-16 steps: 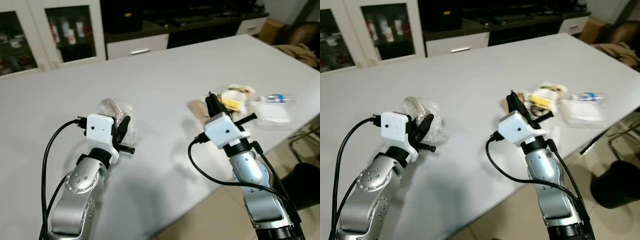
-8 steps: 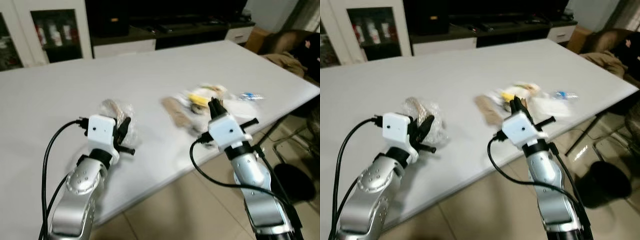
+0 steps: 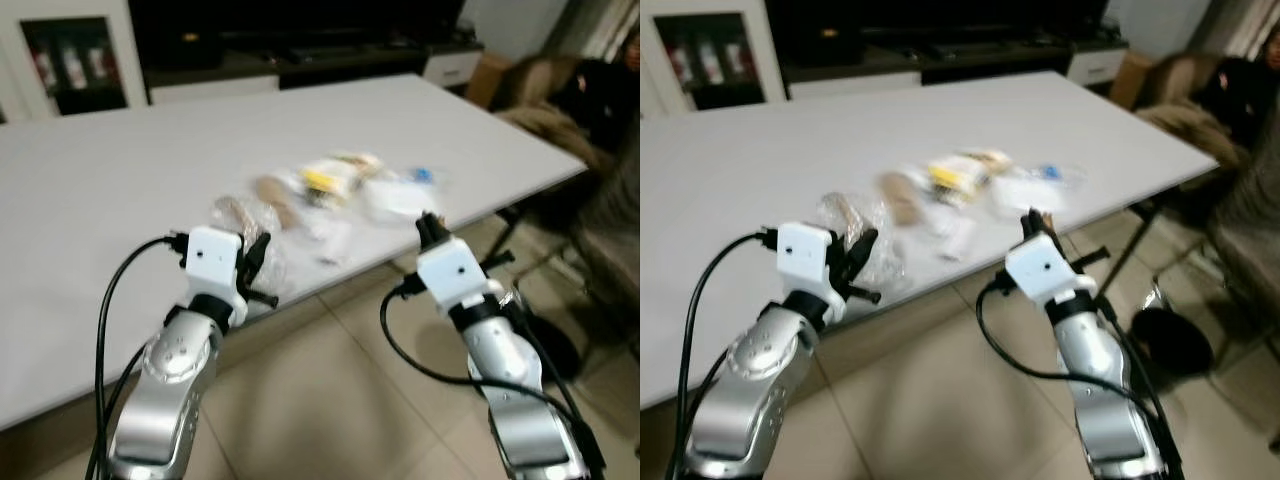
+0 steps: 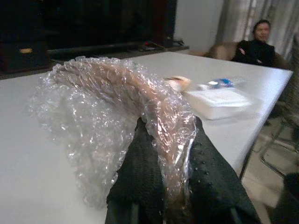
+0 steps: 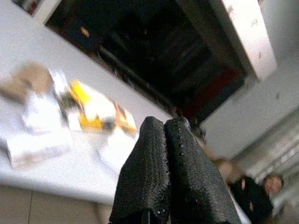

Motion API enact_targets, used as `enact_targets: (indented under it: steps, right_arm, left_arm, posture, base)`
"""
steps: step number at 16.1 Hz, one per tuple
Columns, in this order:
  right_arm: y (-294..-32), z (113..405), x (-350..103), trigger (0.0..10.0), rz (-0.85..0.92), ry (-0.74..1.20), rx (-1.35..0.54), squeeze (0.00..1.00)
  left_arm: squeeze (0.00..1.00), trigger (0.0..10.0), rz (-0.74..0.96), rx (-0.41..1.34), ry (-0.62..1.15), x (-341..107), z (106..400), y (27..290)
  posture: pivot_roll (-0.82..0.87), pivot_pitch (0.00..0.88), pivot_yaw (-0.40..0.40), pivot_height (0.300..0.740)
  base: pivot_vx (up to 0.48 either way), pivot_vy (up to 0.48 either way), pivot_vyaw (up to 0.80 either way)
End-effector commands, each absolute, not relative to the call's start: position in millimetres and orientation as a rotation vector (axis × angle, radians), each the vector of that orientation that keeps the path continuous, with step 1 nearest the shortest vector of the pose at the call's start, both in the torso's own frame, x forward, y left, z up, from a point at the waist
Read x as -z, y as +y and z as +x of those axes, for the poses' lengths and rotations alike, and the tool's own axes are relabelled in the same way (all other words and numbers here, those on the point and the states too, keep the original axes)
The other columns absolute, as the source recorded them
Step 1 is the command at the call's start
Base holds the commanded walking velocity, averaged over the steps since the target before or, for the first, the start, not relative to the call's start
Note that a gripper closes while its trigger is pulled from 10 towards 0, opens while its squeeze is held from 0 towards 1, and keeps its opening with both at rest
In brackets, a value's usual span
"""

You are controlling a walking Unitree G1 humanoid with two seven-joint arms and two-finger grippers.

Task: Picking trash to rubbish bin

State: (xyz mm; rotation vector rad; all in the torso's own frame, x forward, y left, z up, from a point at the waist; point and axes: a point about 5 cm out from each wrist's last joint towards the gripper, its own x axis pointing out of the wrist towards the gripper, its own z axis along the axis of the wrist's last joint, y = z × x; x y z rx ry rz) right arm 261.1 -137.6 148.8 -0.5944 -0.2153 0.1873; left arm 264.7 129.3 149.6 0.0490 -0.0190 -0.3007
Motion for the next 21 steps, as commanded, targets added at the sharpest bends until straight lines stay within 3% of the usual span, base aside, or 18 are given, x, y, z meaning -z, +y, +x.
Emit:
enact_targets:
  steps: [1,6,11,16,21]
  right_arm:
    - [-145.4,259.3,-148.1,10.0,-0.594,-0.195,-0.162,0.00]
    - [-159.6,238.2,-114.5,10.0,-0.543,-0.022,-0.137,0.00]
    - [-164.5,233.7,-89.3,10.0,-0.459,0.124,-0.118,0.00]
    - [-169.5,219.2,-42.7,10.0,-0.360,0.304,-0.111,0.00]
    - [-172.0,208.2,-28.6,10.0,-0.205,0.363,-0.093,0.00]
  left_arm:
    - [0.00,10.0,0.047,0.326,-0.028,-152.1,266.0,122.1]
    - [0.00,10.0,-0.014,0.325,0.064,-137.0,265.7,122.8]
    - [0.00,10.0,0.017,0.348,0.093,-126.3,262.5,122.1]
    - [0.00,10.0,0.175,0.435,0.156,-87.3,250.5,112.9]
    - [0.00,10.0,0.134,0.407,0.138,-88.7,250.7,114.7]
  posture:
    - [-0.08,0.000,-0.075,0.740]
    - [-0.10,0.000,-0.065,0.740]
    - [-0.10,0.005,-0.064,0.740]
    - [-0.12,0.007,-0.085,0.740]
    - [-0.11,0.012,-0.084,0.740]
  base:
    - [0.000,-0.480,0.00]
    - [0.000,0.384,0.00]
    - [0.000,0.000,0.00]
    - [0.000,0.000,-0.78]
    - [0.000,0.000,-0.80]
